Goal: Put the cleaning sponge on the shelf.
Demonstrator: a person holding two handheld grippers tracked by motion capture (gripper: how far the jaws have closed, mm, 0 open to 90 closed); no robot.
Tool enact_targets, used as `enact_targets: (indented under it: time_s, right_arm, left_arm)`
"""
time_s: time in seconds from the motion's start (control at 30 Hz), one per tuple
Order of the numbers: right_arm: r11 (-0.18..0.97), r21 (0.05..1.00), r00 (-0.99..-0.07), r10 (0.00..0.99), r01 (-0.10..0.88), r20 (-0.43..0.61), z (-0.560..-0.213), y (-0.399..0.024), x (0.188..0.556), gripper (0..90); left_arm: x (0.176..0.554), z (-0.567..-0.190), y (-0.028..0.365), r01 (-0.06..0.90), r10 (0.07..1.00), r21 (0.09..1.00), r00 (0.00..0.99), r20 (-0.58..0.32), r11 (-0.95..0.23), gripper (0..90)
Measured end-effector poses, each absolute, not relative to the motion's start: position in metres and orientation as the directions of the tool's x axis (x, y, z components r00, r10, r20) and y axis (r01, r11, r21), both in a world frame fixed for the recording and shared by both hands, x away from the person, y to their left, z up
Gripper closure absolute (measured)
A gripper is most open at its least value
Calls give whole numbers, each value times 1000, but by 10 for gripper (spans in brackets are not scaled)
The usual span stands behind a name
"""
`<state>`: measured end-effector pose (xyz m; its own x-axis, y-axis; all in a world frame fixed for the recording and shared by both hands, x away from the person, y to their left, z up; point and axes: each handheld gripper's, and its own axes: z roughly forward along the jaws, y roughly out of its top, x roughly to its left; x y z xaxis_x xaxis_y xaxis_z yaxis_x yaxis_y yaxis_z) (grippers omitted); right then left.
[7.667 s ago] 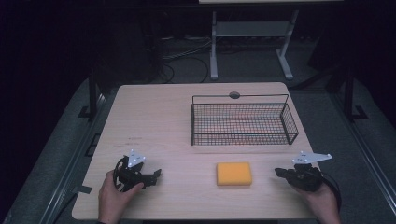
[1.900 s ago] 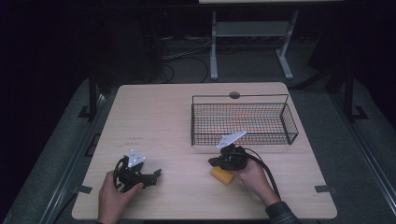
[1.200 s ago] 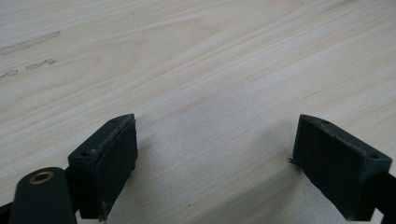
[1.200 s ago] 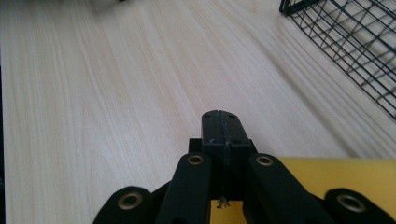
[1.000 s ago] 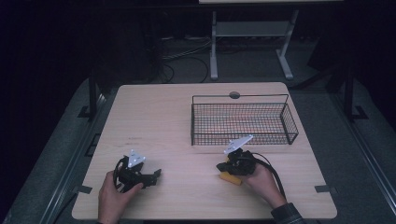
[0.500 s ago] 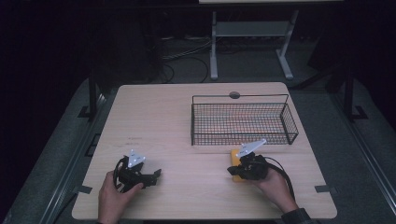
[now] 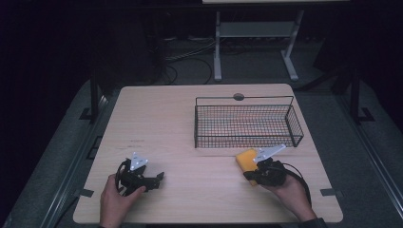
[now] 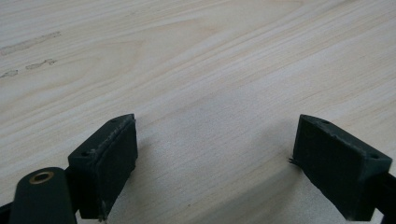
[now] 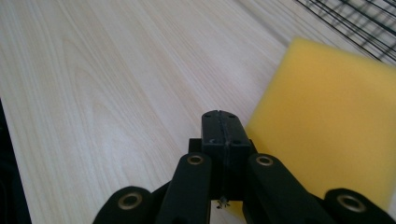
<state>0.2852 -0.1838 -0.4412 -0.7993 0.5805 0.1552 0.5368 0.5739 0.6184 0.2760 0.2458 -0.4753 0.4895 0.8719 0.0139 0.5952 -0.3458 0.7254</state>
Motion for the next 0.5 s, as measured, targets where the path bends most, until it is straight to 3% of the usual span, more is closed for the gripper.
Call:
enact_targets:
  time_s: [0.5]
  right_arm:
    - [555,605,-765,627,571,147,-441,-216,283,895]
  left_arm:
    - [276,-475,246,594,872,726,488,15,-345,131]
